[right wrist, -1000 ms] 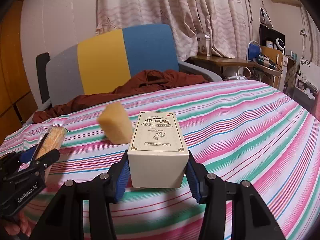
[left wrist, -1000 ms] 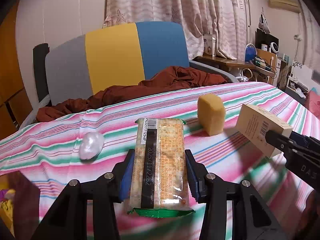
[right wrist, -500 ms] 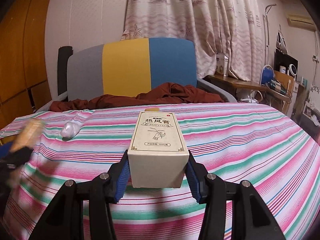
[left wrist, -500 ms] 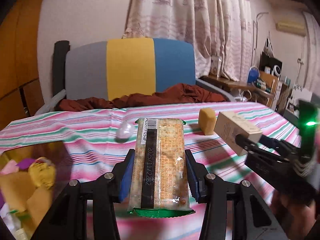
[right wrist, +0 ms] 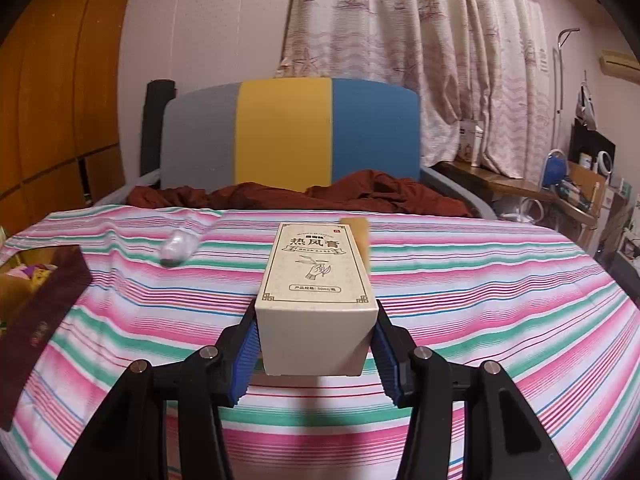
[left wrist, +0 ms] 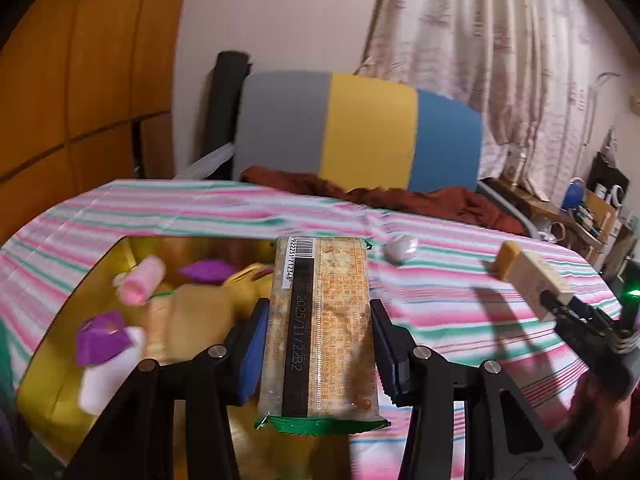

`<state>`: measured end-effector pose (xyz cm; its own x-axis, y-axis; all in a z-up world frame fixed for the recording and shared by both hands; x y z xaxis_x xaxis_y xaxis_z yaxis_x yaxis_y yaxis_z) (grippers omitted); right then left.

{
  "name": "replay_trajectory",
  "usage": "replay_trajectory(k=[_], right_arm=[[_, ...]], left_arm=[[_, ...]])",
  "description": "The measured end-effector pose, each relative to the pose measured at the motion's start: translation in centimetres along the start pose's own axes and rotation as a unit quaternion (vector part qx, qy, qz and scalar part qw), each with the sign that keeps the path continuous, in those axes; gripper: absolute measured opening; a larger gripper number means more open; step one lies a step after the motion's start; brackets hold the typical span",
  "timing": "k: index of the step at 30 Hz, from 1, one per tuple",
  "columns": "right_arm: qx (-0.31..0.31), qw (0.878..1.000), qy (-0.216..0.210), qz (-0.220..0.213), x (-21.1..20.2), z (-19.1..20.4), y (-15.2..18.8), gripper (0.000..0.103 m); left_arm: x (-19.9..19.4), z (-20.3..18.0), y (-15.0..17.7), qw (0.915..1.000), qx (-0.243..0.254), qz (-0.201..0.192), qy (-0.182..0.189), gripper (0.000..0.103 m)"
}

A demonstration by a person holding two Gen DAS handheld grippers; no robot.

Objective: Organize objects
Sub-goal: 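Carry the cracker packet and cream box toward the gold tray with both tools, then drop the cracker packet into the tray with the left tool while the right tool drops the box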

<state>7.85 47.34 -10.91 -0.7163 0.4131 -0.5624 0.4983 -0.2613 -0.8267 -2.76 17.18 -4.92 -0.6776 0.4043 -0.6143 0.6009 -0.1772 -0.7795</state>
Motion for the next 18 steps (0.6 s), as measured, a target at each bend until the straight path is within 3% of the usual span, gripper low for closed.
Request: replay_trajectory(k=[8,18], right_arm=[[0.038,0.998,-0.054,0.004,-1.2,2.8,-0.3,0.051],[0.020,0.992,-0.125,-0.009,-3.5,8.9,-1.8,0.051]], left_arm=[[0.5,3.6,2.2,0.9991,0.003,0.040,-0.016,0.048],[-0.2,4.7,2.9,0.9992,-0.014,0.036,0.007,0.062]])
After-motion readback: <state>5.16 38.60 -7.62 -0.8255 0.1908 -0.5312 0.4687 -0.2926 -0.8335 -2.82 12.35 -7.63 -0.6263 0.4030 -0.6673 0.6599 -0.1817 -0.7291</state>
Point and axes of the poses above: each gripper's, at about its wrist camera, not at the fingertips, and x roughly the way its jaws point, z to its left, y to its underside, the point moved 5 cm from there along x, roughly the way its jaws point, and after that the axes turned 5 degrees about z, right-handed, at the moved point
